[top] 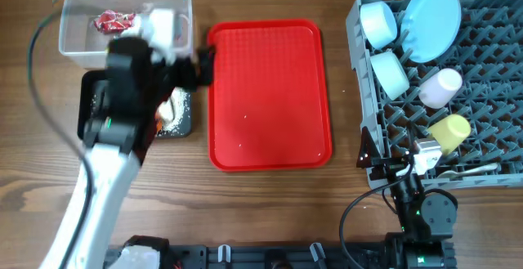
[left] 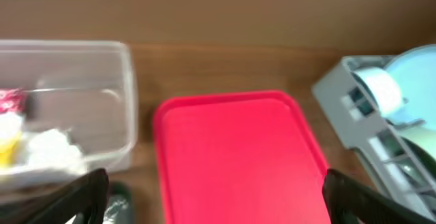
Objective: Sort waste into correct bins and load items into the dishwasher rack
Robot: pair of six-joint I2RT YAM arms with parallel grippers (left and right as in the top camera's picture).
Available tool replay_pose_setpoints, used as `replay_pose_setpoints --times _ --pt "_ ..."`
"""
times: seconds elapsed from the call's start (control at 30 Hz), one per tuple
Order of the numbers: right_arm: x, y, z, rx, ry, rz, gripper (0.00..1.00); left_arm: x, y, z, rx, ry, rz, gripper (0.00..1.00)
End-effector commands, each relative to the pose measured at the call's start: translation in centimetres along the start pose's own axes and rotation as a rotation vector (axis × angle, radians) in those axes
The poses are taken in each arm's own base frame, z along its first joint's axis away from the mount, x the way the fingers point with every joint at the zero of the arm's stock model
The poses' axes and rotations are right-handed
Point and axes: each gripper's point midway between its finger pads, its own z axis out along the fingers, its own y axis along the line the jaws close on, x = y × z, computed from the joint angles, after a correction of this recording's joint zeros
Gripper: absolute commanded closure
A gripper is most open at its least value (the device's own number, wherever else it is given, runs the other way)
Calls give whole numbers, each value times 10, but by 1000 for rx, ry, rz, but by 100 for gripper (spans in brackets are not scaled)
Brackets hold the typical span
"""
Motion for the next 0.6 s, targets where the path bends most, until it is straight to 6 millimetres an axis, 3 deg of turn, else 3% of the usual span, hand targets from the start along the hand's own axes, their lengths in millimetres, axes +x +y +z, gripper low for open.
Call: replay_pose_setpoints --times 0.0,0.13,0.27,0.57 --pt "-3 -2 -1 13 -16 12 0 48 37 -41 -67 -98 -74 0" --pt "-3 -2 -1 13 -16 12 0 76 53 -75 -94 -264 -72 0" --pt "-3 -2 -1 13 -16 12 0 101 59 -92 -105 -364 -66 0" --pt "-3 -2 -1 13 -16 12 0 112 54 -112 -104 -454 -38 0"
